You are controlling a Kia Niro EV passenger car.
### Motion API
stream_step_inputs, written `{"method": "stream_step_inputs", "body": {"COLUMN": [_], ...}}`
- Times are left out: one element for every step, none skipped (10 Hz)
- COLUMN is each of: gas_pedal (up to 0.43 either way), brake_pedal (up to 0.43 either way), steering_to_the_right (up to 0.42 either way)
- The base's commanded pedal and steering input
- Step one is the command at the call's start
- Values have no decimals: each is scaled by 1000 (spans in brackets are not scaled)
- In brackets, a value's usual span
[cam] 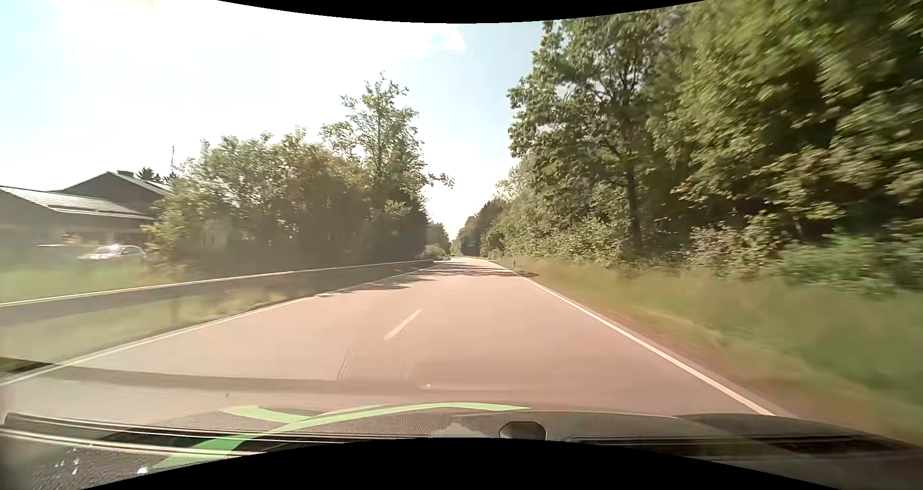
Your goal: Follow the waypoints while adhering to traffic rules and regulations
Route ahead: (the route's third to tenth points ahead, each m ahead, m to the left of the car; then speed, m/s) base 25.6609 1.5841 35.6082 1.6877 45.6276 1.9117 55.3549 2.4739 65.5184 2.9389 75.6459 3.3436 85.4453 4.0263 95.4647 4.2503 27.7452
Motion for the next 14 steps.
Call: {"method": "stream_step_inputs", "body": {"gas_pedal": [287, 287, 287, 287, 287, 287, 287, 280, 268, 268, 268, 260, 220, 209], "brake_pedal": [0, 0, 0, 0, 0, 0, 0, 0, 0, 0, 0, 0, 0, 0], "steering_to_the_right": [-3, -3, -3, -3, -3, -3, -3, -3, -3, -3, -3, -3, -3, -3]}}
